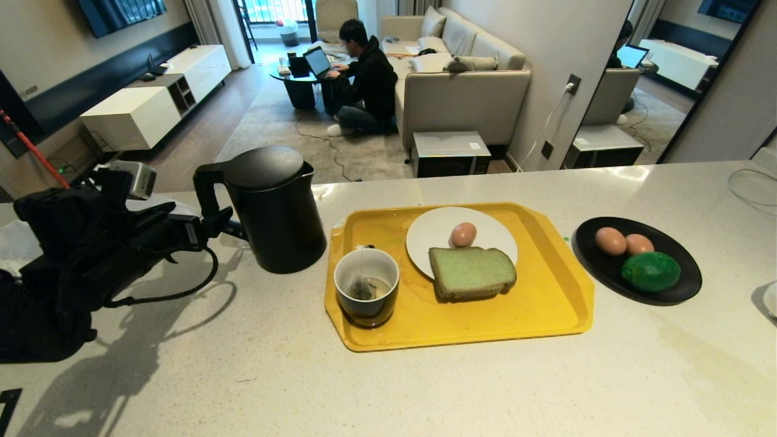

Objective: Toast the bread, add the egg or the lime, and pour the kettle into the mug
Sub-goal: Pick up the kettle

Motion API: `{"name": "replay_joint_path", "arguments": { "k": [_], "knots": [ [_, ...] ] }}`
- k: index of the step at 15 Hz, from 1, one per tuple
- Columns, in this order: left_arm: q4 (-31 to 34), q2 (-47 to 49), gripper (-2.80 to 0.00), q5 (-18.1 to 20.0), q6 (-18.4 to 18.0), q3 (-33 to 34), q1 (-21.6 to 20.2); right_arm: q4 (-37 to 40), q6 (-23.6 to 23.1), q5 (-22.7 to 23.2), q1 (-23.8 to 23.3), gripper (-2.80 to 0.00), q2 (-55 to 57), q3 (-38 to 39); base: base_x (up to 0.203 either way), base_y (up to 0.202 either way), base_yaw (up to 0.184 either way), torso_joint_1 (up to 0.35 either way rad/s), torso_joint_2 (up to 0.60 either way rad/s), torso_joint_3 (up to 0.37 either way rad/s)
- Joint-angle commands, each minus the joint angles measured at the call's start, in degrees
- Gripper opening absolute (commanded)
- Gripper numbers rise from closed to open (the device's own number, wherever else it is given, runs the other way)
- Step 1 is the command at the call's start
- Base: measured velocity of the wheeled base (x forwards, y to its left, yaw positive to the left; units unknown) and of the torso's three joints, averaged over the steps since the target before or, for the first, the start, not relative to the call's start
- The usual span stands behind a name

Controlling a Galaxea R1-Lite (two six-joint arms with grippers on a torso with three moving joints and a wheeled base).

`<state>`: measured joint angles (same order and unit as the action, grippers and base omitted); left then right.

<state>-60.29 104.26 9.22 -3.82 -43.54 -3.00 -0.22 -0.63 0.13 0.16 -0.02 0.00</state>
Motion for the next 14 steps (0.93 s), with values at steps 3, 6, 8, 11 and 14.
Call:
{"name": "replay_joint_path", "arguments": {
  "k": [3, 6, 8, 11, 14],
  "knots": [
    [-0.09, 3.64, 0.0, 0.97, -0.57, -4.56, 0.18, -0.04, -0.05, 0.0, 0.02, -2.8, 0.02, 0.09, 0.0, 0.0, 0.0, 0.0, 0.0, 0.0],
    [0.17, 4.82, 0.0, 1.85, -0.84, -6.02, 0.46, -0.04, 0.0, 0.01, 0.02, -2.8, 0.02, 0.09, 0.0, 0.0, 0.0, 0.0, 0.0, 0.0],
    [0.17, 5.49, 0.0, 1.88, -0.95, -6.87, 0.92, -0.04, 0.0, 0.04, 0.02, -2.8, 0.02, 0.09, 0.0, 0.0, 0.0, 0.0, 0.0, 0.0],
    [0.2, 7.13, 0.0, 2.51, -1.4, -9.75, 1.18, -0.04, -0.07, 0.04, 0.02, -2.8, 0.02, 0.09, 0.0, 0.0, 0.0, 0.0, 0.0, 0.0],
    [0.0, 7.19, 0.0, 2.47, -2.07, -9.89, 1.24, -0.04, -0.07, 0.04, 0.02, -2.8, 0.02, 0.09, 0.0, 0.0, 0.0, 0.0, 0.0, 0.0]
  ]
}}
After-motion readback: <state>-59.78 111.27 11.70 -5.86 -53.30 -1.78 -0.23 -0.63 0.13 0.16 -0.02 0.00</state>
